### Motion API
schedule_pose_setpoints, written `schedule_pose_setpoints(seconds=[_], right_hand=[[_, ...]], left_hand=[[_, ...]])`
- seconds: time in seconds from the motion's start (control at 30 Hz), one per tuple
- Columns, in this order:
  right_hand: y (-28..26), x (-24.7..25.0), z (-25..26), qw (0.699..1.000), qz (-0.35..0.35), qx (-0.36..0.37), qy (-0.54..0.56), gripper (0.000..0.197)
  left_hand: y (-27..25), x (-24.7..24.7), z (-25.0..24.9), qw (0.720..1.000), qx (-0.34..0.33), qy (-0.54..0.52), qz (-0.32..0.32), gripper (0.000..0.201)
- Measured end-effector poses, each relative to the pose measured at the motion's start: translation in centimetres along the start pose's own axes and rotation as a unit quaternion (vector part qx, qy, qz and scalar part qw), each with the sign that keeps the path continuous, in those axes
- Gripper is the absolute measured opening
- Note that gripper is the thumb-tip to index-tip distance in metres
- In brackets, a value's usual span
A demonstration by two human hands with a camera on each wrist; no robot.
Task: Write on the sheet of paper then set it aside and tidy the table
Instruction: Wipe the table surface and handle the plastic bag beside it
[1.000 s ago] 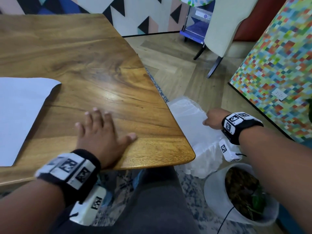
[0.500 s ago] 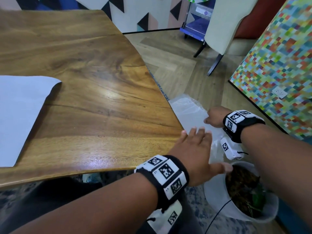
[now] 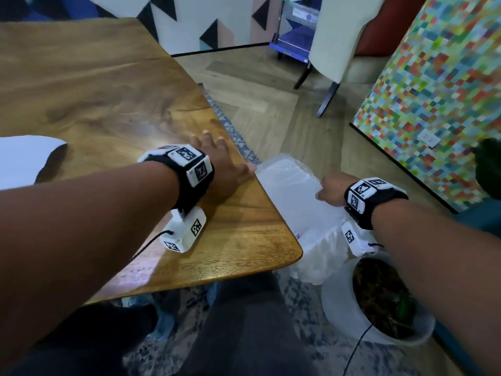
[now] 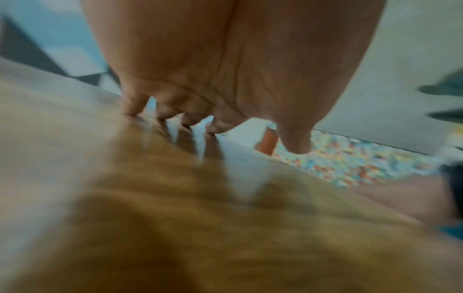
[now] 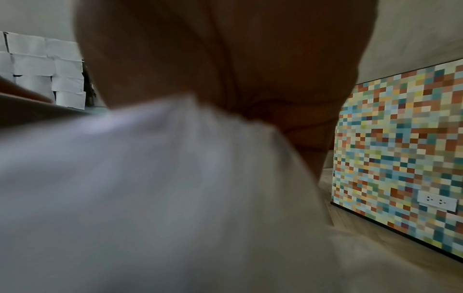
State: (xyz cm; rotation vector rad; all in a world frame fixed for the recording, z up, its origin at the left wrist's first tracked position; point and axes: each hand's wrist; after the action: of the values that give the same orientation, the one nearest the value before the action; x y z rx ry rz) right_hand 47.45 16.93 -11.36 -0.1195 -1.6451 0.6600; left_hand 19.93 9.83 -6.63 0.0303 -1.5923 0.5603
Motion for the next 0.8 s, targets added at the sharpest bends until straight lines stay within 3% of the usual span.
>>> schedule_pose_setpoints(seconds=[0.13,0.2,0.3,0.37,0.43,0.5,0.63,0.7,0.77,0.8], right_hand=[[0.7,-0.6,-0.1,1.000,0.006,-0.006,0.002,0.030],[1.1,-0.8,-0.2,1.000,0.009,-0.006,0.004,0.029],[1.3,-1.0,-0.3,1.000,0.011,-0.010,0.005,0.026],[1.5,-1.0,-0.3,1.000,0.011,-0.010,0.006,0.024],[1.6,-1.0,-0.2,1.000,0.015,-0.011,0.008,0.024],[1.8,-1.0,-0.2,1.000,0.018,-0.012,0.009,0.027],[1.8,-0.9,-0.1,1.000,0.017,-0.012,0.010,0.030],[1.7,-1.0,0.0,1.000,0.017,-0.011,0.015,0.031],[1.5,-1.1,-0.1,1.000,0.021,-0.012,0.013,0.034],[1.4,-1.2,-0.2,1.000,0.022,-0.013,0.011,0.036]], left_hand=[[-2.1,1.4,-4.2,0.983,-0.158,0.051,0.083,0.107],[-1.6,2.1,-3.9,0.976,-0.198,0.010,0.093,0.097],[1.4,3.0,-0.8,0.994,-0.107,0.001,0.031,0.090],[2.7,3.3,0.8,0.995,-0.053,0.081,0.012,0.090],[2.5,2.8,1.3,0.992,-0.068,0.099,0.029,0.110],[1.0,1.9,0.8,0.988,-0.123,0.077,0.046,0.124],[-3.1,1.8,-0.2,0.943,-0.296,0.107,0.112,0.114],[-3.5,2.0,0.7,0.954,-0.272,0.101,0.073,0.107],[-2.6,2.0,2.0,0.985,-0.144,0.090,0.005,0.100],[-2.4,1.9,2.6,0.993,-0.083,0.082,0.003,0.098]])
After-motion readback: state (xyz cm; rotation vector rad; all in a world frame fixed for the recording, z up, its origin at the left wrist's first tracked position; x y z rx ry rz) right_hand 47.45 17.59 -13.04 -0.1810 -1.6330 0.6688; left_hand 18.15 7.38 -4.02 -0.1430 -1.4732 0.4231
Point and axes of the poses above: each hand's wrist, its own y-axis towards the middle knuckle, its own x-axis out of the back of the hand, z = x × y, and after that the axes turned 10 degrees about x, right-handed
